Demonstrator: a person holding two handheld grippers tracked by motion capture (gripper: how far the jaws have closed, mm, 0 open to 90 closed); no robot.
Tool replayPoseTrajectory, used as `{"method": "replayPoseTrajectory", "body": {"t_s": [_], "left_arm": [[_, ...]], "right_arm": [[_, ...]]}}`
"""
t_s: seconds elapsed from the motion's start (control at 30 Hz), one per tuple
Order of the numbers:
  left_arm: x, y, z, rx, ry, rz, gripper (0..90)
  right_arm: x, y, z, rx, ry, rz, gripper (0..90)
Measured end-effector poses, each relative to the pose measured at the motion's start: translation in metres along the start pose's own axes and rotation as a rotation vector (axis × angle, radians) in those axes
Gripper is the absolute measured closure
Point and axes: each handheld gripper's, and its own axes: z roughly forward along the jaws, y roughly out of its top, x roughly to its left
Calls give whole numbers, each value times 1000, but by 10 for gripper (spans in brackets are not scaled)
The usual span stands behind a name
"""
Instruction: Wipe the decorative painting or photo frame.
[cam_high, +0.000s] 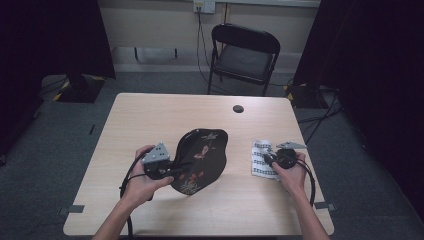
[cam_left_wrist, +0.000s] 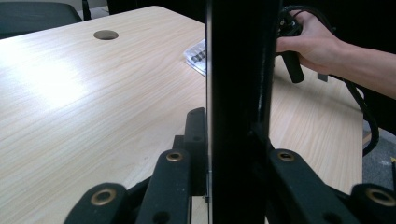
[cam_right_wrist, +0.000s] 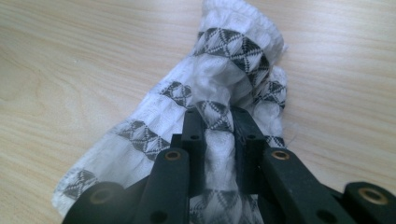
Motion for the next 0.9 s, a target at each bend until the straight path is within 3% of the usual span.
{"method": "replayPoseTrajectory", "body": {"t_s": [0.3,0.37,0.4,0.6,0.7,0.8,0.9], "left_arm": [[0,1,-2,-9,-3,-2,762],[-1,1,-1,-5,-6,-3,761],[-1,1,-1,0,-9,-3,756],[-1,1,-3,1,-13,-7,752],[-1,1,-3,-1,-10,-8,748],[-3,1,-3,9,-10,1,738],[-4,2,-3,9,-9,0,728]], "right_arm": [[-6,-1,7,-46,-11,49,755],[-5,-1,7,-46,-5,58,714],[-5,-1,7,-47,4,64,647],[-4,1,4,-58,-12,69,525],[-4,3,-2,-97,13,78,513],[-3,8,-15,-172,47,76,509],[5,18,-30,-238,87,57,489]]}}
